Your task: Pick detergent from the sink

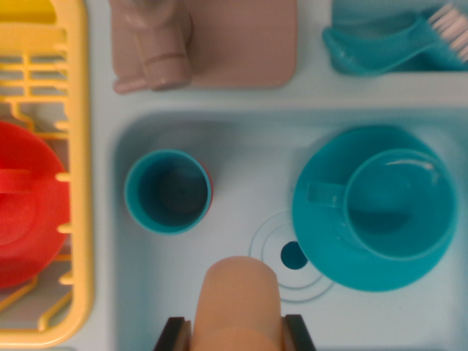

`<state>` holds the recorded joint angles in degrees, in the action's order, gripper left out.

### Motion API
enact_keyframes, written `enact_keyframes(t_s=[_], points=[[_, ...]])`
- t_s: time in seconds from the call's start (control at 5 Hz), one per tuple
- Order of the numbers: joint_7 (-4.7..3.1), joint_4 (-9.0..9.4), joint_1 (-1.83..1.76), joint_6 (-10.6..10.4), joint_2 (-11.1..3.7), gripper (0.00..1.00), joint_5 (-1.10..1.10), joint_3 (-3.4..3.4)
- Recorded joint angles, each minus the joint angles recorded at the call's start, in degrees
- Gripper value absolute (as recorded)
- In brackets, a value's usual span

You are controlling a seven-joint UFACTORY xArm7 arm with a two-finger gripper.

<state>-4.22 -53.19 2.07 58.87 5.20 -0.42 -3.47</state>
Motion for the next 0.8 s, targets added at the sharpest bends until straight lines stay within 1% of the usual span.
enact_keyframes(t_s=[0.2, 0.4, 0.6, 0.8], points=[[0.00, 0.00, 0.00, 0.00, 0.00, 1.00, 0.00, 0.00], [0.03, -1.96, -0.01, 2.71, 0.75, 1.00, -0.04, 0.03], [0.03, -1.96, -0.01, 2.71, 0.75, 1.00, -0.04, 0.03], [0.07, -3.91, -0.01, 5.40, 1.50, 1.00, -0.08, 0.05]])
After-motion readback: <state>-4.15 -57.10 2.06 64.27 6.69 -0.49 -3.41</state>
